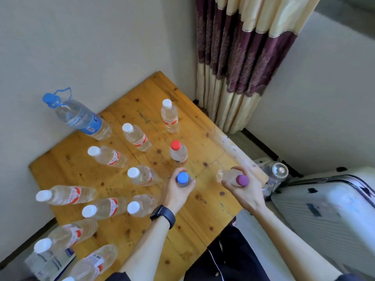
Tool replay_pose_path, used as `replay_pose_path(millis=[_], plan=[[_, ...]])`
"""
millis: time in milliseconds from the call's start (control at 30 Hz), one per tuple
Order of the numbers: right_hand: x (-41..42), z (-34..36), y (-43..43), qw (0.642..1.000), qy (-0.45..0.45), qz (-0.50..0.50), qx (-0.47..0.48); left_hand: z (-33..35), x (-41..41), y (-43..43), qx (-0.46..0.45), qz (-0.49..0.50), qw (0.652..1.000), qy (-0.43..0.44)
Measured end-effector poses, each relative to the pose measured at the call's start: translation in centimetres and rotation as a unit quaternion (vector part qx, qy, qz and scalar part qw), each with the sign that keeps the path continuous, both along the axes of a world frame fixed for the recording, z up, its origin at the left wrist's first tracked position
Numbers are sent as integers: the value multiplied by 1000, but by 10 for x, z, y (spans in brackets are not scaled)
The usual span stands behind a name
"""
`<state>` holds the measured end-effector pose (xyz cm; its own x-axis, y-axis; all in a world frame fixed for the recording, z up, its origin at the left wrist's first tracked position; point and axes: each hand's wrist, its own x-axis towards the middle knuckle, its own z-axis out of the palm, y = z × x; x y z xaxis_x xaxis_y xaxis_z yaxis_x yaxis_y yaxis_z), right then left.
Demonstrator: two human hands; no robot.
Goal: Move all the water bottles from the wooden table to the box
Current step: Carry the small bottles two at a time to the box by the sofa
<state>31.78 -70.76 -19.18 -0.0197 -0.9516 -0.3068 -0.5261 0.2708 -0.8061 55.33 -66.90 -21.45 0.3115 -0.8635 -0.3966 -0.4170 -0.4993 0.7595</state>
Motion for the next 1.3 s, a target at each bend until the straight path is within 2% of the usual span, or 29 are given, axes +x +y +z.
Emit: replay_pose_path(millis=[267,367,533,733,800,867,967,1033,1133,1300], plan=[[-90,27,107,988,74,-138,14,20,-97,6,-19,-200,979,30],[-127,34,154,967,118,-225,12,32,-155,12,-28,-310,950,23],[-177,45,258,912,193,-362,5,51,-256,53,-64,-462,884,17],[-223,61,398,823,217,-519,-71,69,-367,163,-82,-586,806,13],[-239,66,446,791,168,-580,-103,76,-400,207,-76,-623,777,34],[-251,71,497,746,79,-651,-111,80,-435,253,-63,-660,747,53],[-261,74,578,645,-29,-752,-135,89,-486,328,-56,-722,686,66],[-267,73,629,599,-54,-786,-141,97,-517,378,-56,-760,643,73],[-272,66,693,554,-78,-820,-121,108,-559,445,-53,-806,584,81],[-279,62,763,502,-27,-861,-77,118,-623,535,-55,-866,492,69]])
